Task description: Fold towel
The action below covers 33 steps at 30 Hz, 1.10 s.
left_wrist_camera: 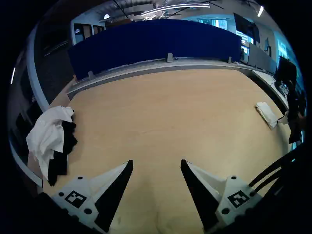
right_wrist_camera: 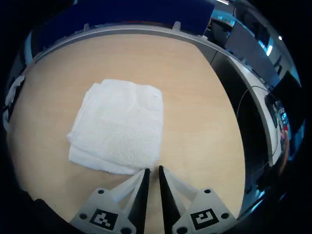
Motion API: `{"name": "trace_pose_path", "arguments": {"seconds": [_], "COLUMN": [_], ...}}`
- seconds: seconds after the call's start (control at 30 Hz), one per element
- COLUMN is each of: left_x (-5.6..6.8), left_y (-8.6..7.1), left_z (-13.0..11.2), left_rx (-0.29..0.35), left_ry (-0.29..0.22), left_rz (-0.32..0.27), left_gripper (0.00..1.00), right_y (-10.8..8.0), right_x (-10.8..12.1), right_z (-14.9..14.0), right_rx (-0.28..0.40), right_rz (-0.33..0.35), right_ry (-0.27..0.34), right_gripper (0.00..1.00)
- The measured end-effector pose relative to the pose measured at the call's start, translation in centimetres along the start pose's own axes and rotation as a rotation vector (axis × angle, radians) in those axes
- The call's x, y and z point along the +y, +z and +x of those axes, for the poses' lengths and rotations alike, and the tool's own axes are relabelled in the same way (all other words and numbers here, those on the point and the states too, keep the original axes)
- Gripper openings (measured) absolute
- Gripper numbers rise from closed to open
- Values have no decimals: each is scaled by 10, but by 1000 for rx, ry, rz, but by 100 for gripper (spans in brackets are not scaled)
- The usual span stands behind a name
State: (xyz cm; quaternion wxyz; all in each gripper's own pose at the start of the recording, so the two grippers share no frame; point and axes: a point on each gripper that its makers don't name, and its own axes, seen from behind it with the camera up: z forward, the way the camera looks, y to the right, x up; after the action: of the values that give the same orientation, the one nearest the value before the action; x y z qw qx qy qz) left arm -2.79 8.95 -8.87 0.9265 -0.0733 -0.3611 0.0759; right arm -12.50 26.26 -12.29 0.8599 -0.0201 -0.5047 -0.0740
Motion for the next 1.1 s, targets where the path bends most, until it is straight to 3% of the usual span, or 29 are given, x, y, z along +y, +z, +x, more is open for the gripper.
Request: {"name": "trace_pose_path", "arguments": {"seconds": [0.17,0.3,0.5,0.63,1.1], "left_x": [-1,0,-1,-1,0], "left_y": [-1,-2,-2,-3,-4], "left_z": [0,0,0,-1,2], "left_rx": [1,2,2,3,6], "left_ry": [-2,-2,-4,-7,-1], "left_rz": [0,1,1,1,-2], "left_gripper": [90,90,90,90,90], "right_y": [1,2,-2,-3,-2], "right_x": [-1,0,3,5,10], "right_z": [1,0,0,0,1], "right_rx": [0,-1,-1,1,3], "right_rz": [-3,-13,-27,-32,-51], "right_ry": [-6,-11,-25,-24,-20], "right_gripper": [18,24,57,68,70]}}
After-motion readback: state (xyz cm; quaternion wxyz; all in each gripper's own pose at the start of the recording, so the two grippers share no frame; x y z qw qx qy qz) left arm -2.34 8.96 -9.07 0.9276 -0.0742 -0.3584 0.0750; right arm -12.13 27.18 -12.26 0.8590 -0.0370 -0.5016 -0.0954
